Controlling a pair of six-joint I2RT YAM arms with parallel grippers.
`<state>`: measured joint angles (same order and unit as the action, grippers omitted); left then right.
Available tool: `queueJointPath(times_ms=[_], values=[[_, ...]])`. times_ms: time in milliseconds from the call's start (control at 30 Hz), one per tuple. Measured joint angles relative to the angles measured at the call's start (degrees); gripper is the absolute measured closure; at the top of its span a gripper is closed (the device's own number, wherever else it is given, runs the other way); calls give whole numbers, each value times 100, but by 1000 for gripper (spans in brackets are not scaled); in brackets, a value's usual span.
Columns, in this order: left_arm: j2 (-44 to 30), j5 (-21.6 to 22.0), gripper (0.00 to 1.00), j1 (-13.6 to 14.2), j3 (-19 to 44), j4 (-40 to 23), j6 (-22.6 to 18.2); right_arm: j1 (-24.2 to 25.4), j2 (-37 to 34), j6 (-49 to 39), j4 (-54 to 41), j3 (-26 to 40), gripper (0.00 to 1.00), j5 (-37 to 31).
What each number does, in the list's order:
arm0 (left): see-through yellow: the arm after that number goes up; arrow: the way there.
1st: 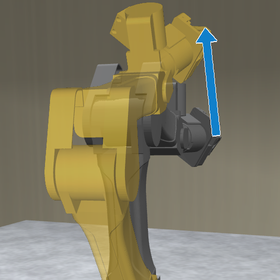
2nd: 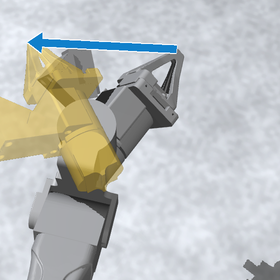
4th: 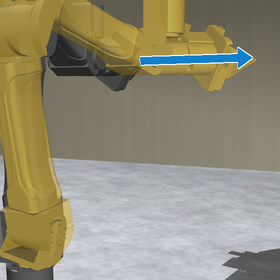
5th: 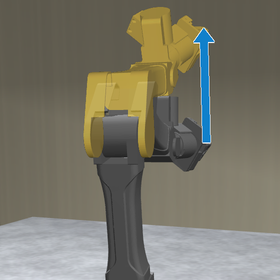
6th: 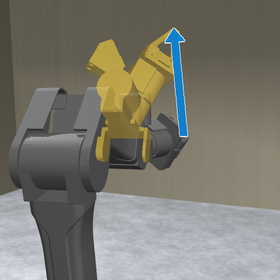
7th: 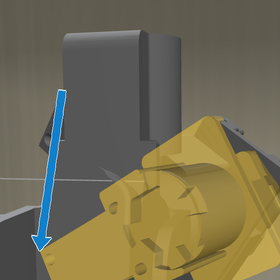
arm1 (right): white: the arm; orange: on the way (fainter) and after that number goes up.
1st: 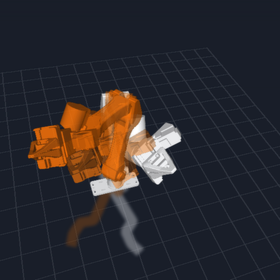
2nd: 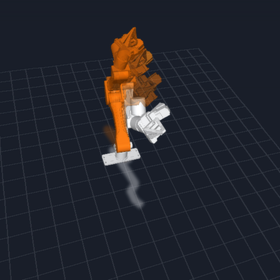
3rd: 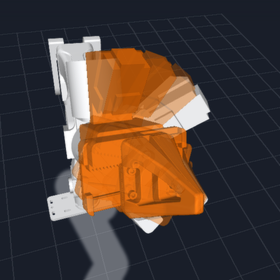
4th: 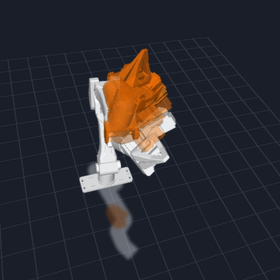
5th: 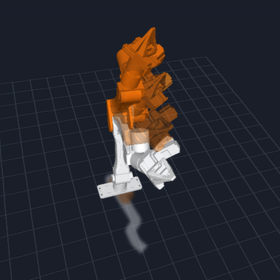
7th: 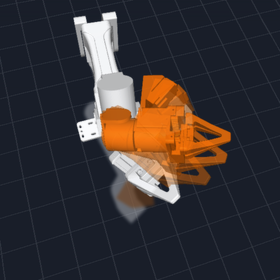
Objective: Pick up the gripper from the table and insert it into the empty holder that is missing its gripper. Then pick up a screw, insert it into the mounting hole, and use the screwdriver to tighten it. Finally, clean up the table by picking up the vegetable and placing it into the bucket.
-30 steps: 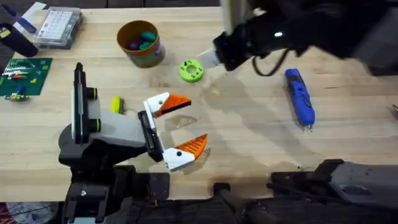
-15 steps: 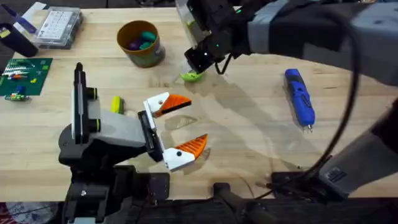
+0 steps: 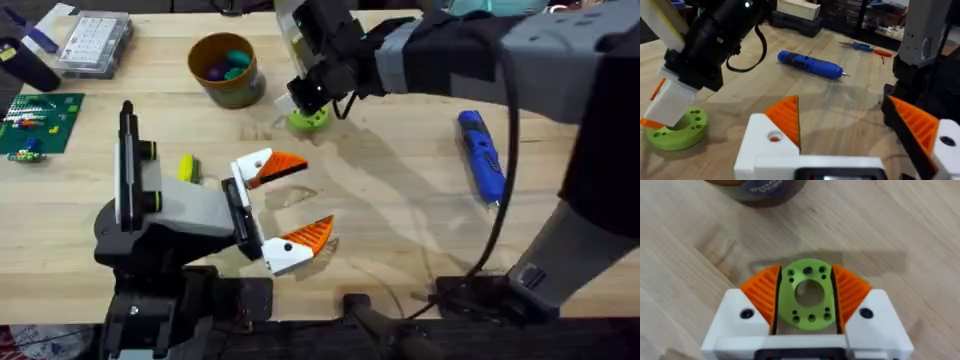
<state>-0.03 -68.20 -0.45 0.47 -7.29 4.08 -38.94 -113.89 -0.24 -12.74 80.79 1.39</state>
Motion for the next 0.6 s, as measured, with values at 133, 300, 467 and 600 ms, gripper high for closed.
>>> queueJointPath(times_ms=[133,300,467,600], values=[[0,0,12,0,0,0,0,0,-181,0,98,2,451,0],[0,0,12,0,0,0,0,0,-299,2,242,2,451,29],[0,0,12,0,0,0,0,0,-299,23,260,4,451,56],[0,0,12,0,0,0,0,0,-299,23,274,4,451,66]])
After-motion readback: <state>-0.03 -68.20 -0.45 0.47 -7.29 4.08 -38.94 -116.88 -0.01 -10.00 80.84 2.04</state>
